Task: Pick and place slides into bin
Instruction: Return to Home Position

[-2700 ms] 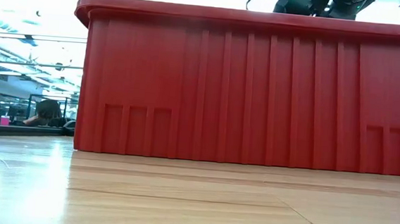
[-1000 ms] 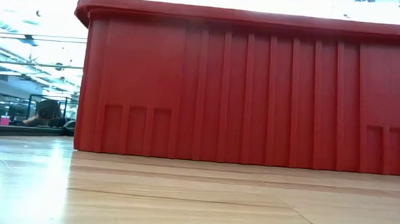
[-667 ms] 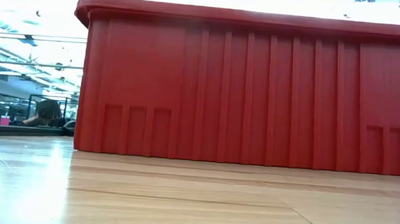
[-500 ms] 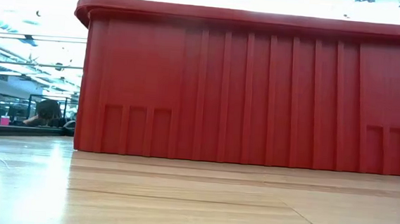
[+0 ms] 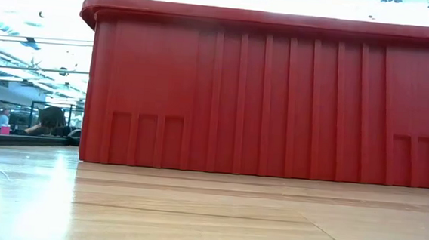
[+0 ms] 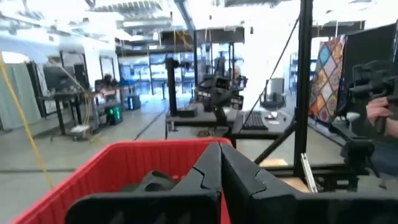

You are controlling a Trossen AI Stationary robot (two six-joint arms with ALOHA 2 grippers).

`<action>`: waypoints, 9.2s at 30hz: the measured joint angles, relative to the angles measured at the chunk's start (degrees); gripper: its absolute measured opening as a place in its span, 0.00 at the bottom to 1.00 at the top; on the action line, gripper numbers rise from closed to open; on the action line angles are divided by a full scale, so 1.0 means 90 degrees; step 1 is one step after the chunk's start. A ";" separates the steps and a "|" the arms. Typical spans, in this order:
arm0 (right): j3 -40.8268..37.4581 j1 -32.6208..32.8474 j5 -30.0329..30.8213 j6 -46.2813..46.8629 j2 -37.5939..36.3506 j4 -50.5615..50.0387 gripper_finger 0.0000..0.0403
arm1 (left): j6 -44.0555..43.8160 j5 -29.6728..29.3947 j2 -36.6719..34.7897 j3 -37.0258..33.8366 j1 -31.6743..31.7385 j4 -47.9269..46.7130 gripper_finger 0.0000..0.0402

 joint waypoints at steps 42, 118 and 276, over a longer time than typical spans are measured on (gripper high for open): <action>-0.0902 0.0000 -0.5524 0.0136 0.0005 -0.0273 0.00 | -0.0147 0.3828 -0.2315 -0.2070 -0.0012 -0.0496 0.02; -0.3959 0.5874 -0.3018 0.2478 0.0083 0.4820 0.00 | 0.0193 0.6284 -0.2315 -0.3368 -0.0019 0.0362 0.02; -0.3976 0.5957 -0.3026 0.2161 0.0080 0.4815 0.00 | -0.1279 0.5696 -0.2314 -0.5024 -0.1657 0.3126 0.02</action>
